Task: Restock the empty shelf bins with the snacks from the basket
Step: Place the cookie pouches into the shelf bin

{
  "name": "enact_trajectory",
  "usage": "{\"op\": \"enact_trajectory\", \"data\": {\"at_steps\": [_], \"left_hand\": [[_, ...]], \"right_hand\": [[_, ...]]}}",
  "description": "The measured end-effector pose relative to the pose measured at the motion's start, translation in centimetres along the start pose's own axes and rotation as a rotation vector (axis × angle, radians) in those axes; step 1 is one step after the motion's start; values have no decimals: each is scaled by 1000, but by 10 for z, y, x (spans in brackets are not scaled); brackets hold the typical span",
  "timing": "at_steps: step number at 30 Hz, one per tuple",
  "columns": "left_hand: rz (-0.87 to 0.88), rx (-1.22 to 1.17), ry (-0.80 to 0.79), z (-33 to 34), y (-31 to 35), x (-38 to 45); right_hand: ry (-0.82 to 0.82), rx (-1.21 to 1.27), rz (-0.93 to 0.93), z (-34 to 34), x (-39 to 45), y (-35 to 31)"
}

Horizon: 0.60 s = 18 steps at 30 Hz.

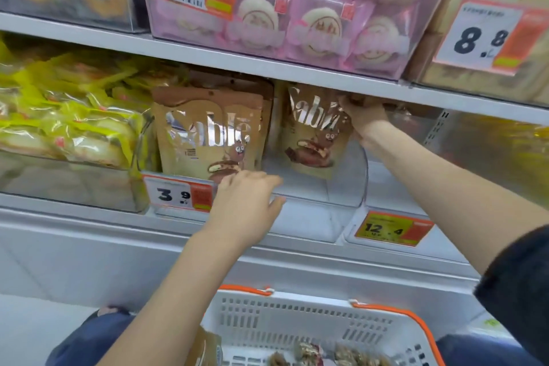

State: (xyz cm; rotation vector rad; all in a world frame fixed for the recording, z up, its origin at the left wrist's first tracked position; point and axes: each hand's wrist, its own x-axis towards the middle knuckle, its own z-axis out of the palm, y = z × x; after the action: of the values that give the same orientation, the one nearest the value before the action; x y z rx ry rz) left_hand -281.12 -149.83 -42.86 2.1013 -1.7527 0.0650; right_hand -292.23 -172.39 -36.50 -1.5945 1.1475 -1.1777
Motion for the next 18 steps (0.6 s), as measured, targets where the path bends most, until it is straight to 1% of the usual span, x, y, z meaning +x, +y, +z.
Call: {"op": "enact_trajectory", "data": {"at_steps": [3,4,5,7,9,10,11,12,13,15,16,17,18], "left_hand": [[12,91,-62,6,-1,1],[15,105,-64,6,-2,1],[19,109,-59,6,-4,1],[31,106,-59,5,-5,0],[56,85,-41,4,-7,-5],[82,56,-16,3,-8,-8],[117,-2,28,4,-10,-13],[154,-75,86,4,-11,-18],[179,-146,146,5,-12,-25],[184,-239,256,10,-14,-40],[175,-257,289,17,-15,-50],[152,-259,287,28,-17,-62],[110,-253,245,41,-19,-76]], "right_hand": [[-176,-413,-46,-3,8,-4],[-205,-513,-65,-3,11,-5],[-211,-555,-74,-3,14,-5],[-189,-550,-104,-1,6,-6],[-184,-404,-133,-3,-13,-5],[-183,-296,-155,-7,-29,-5],[-164,-250,-170,-15,-48,-5],[-122,-283,-196,-25,-70,-3],[-66,-322,-275,-35,-94,2],[33,-311,-512,-53,-147,21],[49,-312,-587,-57,-173,40],[16,-347,-612,-60,-200,60],[-102,-386,-552,-60,-226,86]]}}
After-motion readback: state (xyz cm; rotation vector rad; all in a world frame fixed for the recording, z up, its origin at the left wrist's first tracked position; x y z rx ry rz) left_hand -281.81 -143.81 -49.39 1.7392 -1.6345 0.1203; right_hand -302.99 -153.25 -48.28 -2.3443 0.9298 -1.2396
